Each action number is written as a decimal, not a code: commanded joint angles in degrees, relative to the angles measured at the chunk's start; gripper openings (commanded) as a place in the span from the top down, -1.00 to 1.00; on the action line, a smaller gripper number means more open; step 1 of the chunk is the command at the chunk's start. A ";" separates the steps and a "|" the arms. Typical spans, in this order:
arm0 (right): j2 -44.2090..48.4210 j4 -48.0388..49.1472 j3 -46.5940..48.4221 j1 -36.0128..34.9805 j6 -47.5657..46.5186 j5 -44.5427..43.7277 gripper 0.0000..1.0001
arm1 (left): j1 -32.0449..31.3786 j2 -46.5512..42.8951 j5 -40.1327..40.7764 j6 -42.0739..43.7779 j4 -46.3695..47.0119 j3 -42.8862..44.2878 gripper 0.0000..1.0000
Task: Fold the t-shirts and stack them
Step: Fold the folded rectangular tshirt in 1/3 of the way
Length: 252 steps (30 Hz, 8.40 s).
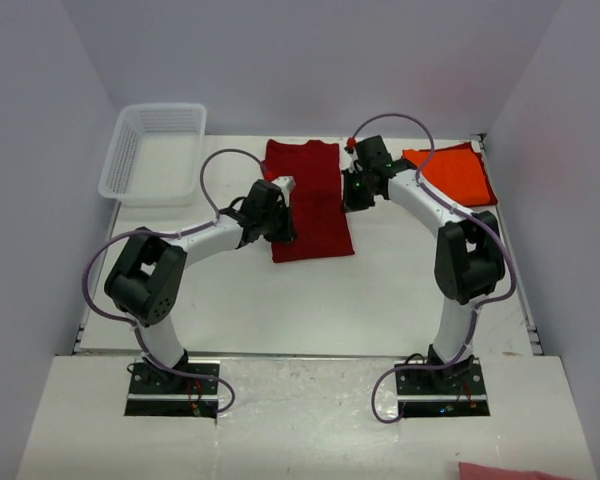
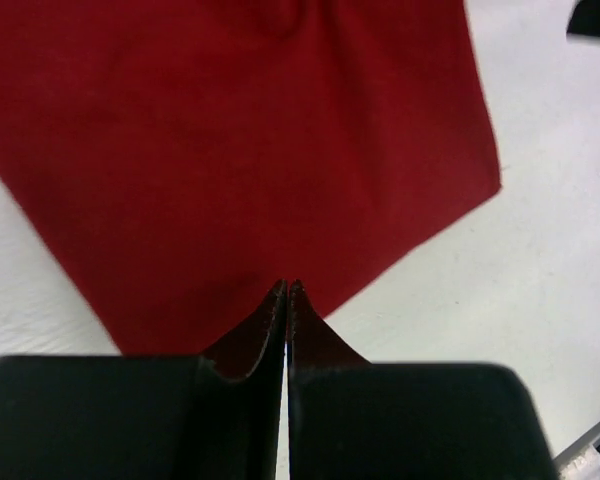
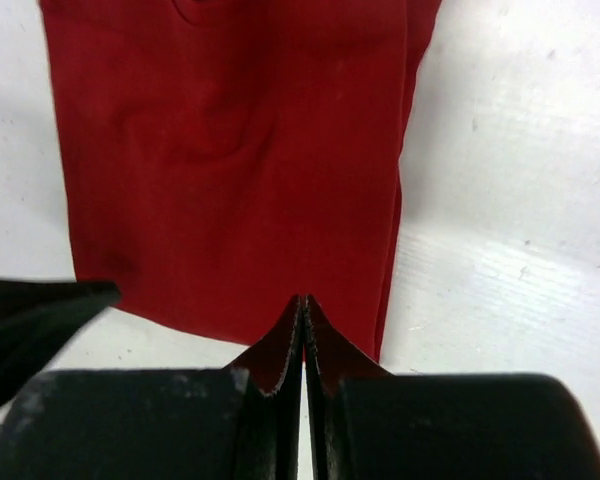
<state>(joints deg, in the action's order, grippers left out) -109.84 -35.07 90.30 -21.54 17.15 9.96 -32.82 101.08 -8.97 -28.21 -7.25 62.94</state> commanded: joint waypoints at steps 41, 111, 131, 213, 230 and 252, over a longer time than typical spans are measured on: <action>14.99 13.36 -44.68 -15.28 24.59 -4.06 1.00 | 6.72 -20.82 -5.45 -6.60 2.34 -34.37 1.00; -3.53 -4.92 -18.76 -1.66 26.09 -16.37 1.00 | 13.66 10.02 -10.98 0.08 10.67 -5.89 1.00; -2.40 -5.01 -19.73 -2.89 31.98 -21.46 1.00 | 16.64 7.82 -6.94 -1.41 10.50 -9.15 1.00; -2.66 -8.79 -6.54 -2.02 15.46 -22.53 1.00 | 6.19 10.98 -20.82 -1.59 15.33 -0.71 1.00; -11.27 -15.38 7.08 -1.58 13.35 -27.44 1.00 | 8.82 13.88 -19.86 -1.76 15.42 -3.52 1.00; 25.07 -0.55 -27.67 -0.87 17.04 -14.28 0.14 | 5.93 -1.76 -6.14 2.98 7.87 -4.40 1.00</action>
<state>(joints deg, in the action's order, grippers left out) -92.36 -42.54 71.02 -22.48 31.75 -12.08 -26.13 102.74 -17.93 -27.27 2.85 58.26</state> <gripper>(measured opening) 0.433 0.002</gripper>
